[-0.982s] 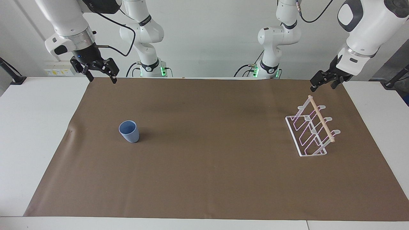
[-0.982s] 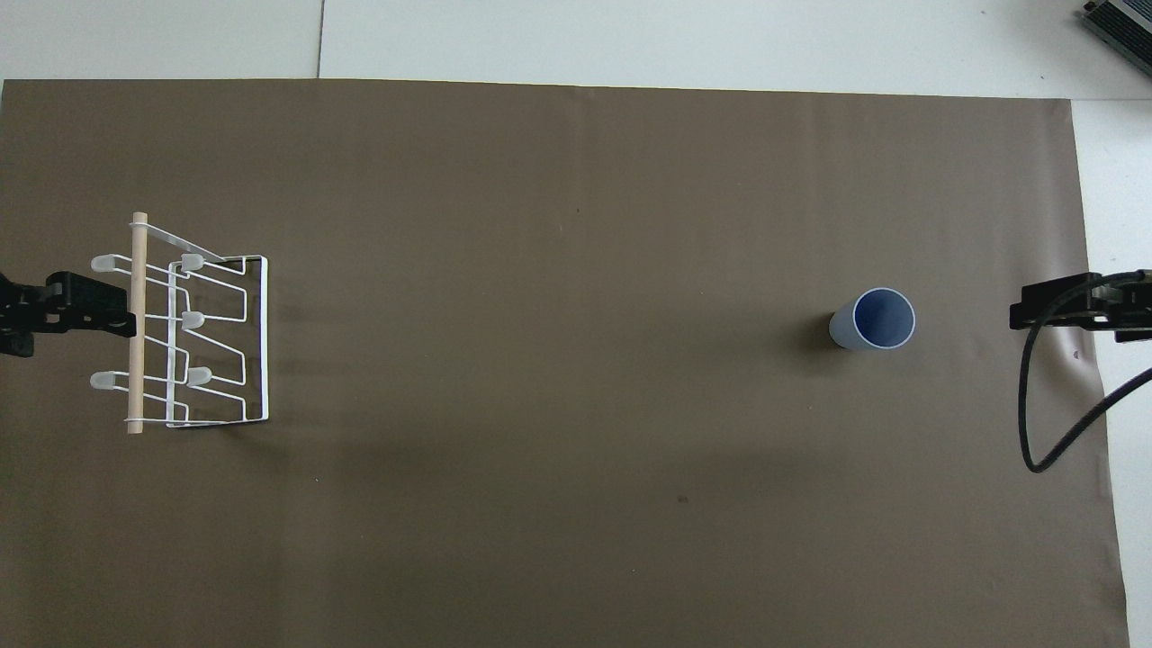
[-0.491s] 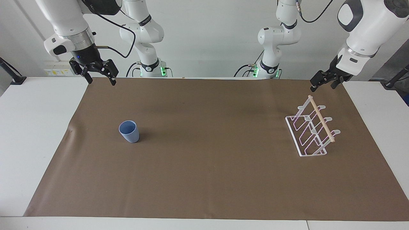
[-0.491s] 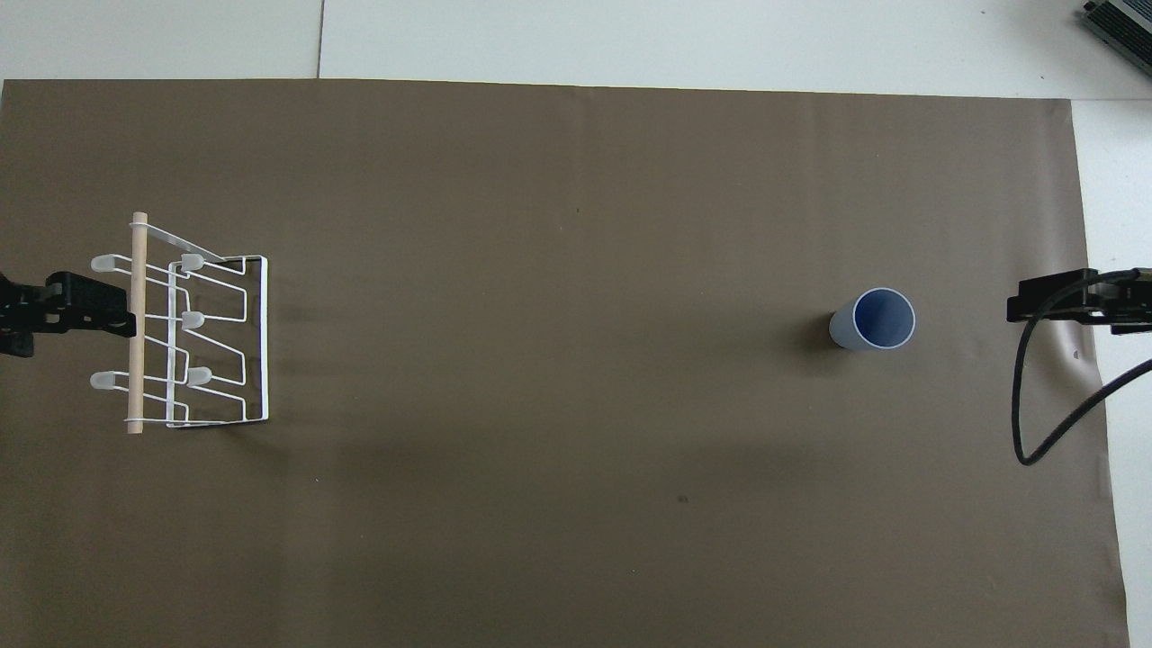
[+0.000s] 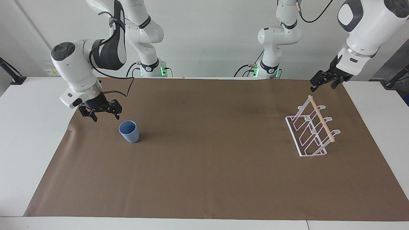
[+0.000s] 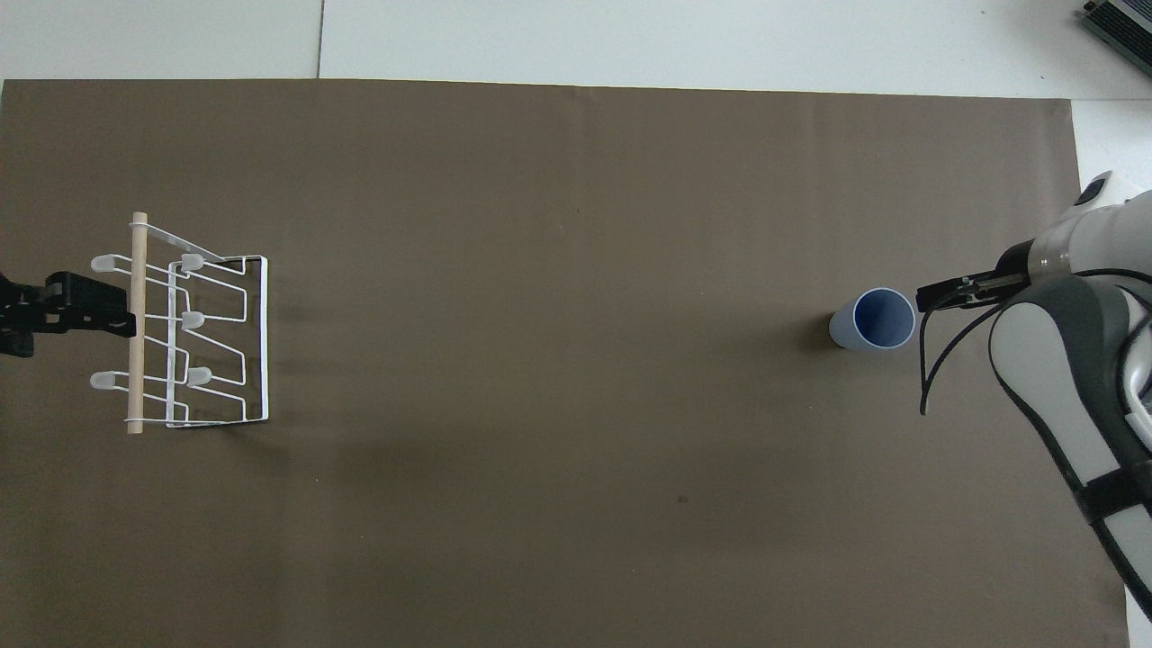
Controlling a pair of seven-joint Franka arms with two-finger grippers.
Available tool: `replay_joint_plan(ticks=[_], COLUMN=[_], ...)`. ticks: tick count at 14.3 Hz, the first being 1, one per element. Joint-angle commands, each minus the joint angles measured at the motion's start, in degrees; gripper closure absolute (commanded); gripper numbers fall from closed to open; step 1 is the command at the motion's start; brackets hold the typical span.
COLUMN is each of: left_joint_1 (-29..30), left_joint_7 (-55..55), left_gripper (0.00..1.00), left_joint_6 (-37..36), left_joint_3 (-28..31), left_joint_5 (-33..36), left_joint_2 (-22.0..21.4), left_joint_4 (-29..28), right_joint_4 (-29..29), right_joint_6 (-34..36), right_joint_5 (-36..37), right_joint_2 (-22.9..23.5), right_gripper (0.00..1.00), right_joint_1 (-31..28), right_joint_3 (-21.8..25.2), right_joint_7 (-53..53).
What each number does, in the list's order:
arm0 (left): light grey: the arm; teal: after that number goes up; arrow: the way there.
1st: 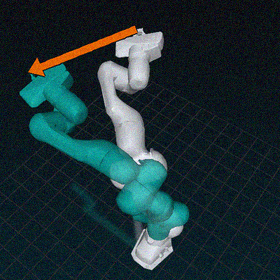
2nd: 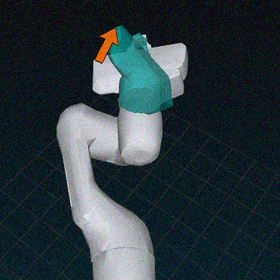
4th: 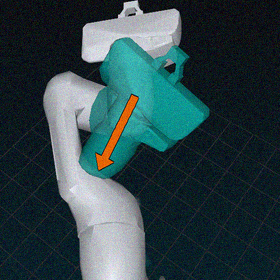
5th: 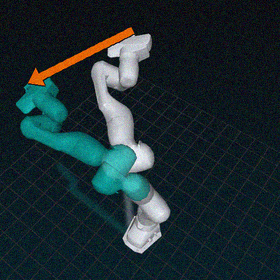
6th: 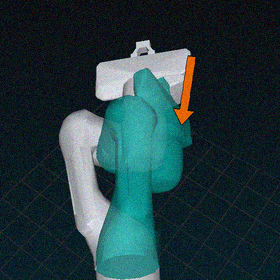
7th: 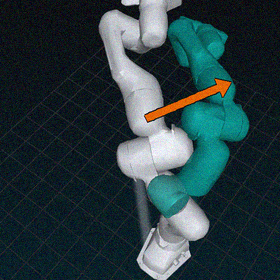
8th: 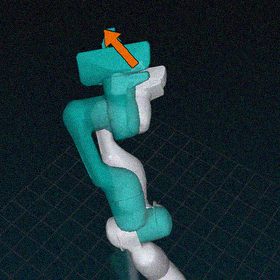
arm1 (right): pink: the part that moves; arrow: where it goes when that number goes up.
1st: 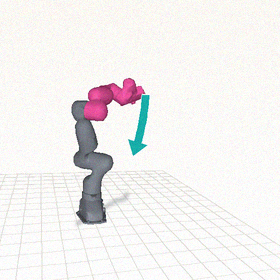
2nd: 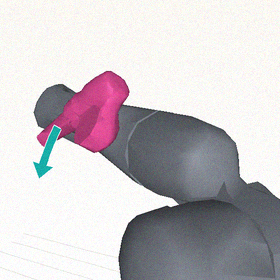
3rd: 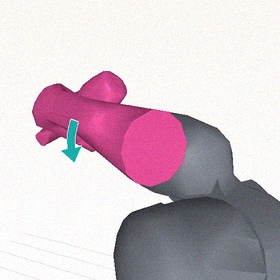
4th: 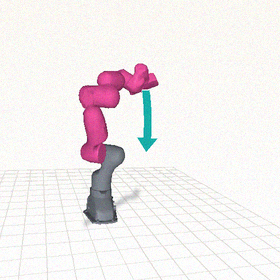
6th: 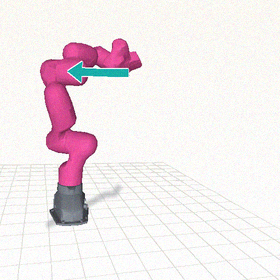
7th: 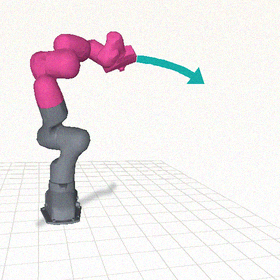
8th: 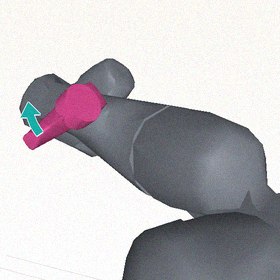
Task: Hang cup on cup holder
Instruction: 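Reach the right gripper down to the blue cup rim and grasp it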
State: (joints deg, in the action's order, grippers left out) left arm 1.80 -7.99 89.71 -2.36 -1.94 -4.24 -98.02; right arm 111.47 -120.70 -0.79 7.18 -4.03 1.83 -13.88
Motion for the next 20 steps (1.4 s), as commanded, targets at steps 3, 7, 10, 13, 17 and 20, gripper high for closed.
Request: replay_joint_plan(ticks=[3, 7, 10, 13, 17, 20], left_joint_1=[0.0, 0.0, 0.0, 0.0, 0.0, 0.0], left_joint_7=[-0.3, -0.3, -0.4, -0.4, -0.4, -0.4], left_gripper=[0.00, 0.00, 0.00, 0.00, 0.00, 0.00], left_joint_6=[0.2, 0.3, 0.1, 0.4, 0.3, 0.3], left_joint_3=[0.1, 0.1, 0.1, 0.2, 0.2, 0.2], left_joint_5=[0.1, 0.1, 0.1, 0.1, 0.1, 0.1], left_joint_2=[-0.8, -0.8, -0.8, -0.8, -0.8, -0.8], left_joint_4=[-0.6, -0.6, -0.6, -0.5, -0.6, -0.5], right_joint_4=[6.9, 8.8, 9.4, 8.7, 2.4, -4.7], right_joint_6=[-6.6, -8.5, -8.8, -7.8, -1.8, 5.0], right_joint_5=[-0.4, -0.4, -0.4, -0.9, -1.3, -8.9], right_joint_2=[-0.5, -0.6, -0.4, -0.2, 0.4, 0.3], right_gripper=[0.00, 0.12, 0.80, 1.00, 1.00, 1.00], right_joint_1=[0.0, 0.0, 0.0, 0.3, 1.1, 1.1], right_joint_3=[-0.5, -0.5, -0.6, -0.6, -0.7, -1.0], right_joint_7=[-1.9, -2.6, -2.8, -2.7, -2.5, -2.3])
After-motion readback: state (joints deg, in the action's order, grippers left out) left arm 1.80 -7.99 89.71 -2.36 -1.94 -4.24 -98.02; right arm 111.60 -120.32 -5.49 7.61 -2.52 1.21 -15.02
